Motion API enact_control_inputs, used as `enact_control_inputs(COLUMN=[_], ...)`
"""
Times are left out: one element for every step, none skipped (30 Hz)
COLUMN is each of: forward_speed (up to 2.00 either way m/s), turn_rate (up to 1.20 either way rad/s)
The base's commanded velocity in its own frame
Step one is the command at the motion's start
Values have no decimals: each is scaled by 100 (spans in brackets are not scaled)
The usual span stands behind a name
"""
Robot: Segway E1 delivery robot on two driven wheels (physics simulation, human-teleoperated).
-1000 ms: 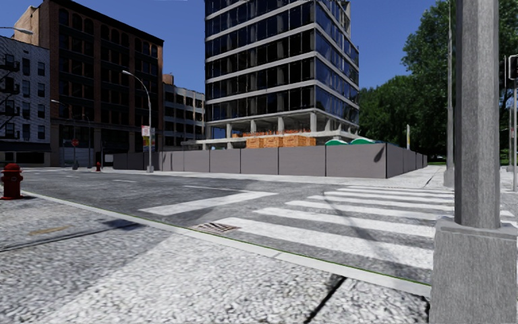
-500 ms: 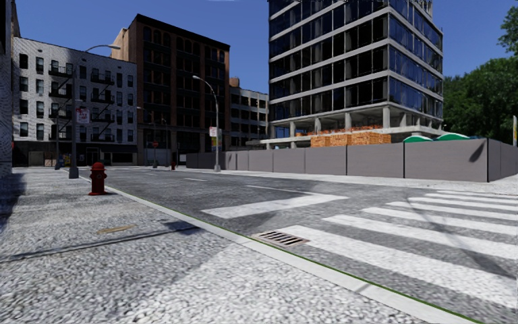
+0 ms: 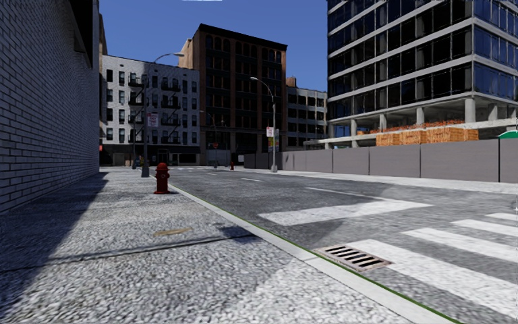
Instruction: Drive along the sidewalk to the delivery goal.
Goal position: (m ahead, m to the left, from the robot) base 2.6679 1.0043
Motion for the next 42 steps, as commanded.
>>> enact_control_inputs(forward_speed=[77,77,77,77,77,77,76,76,76,76,76,77,77,77,77,77,77,77,77,77,77,77,77,77,77,77,77,77,77,78,78,78,78,78,78,78,78,78,78,78,78,78], turn_rate=[56,60,61,61,61,62,62,62,62,59,59,57,54,53,53,53,53,52,52,52,52,52,52,52,47,36,36,32,31,31,31,31,45,57,57,61,62,62,62,62,62,62])
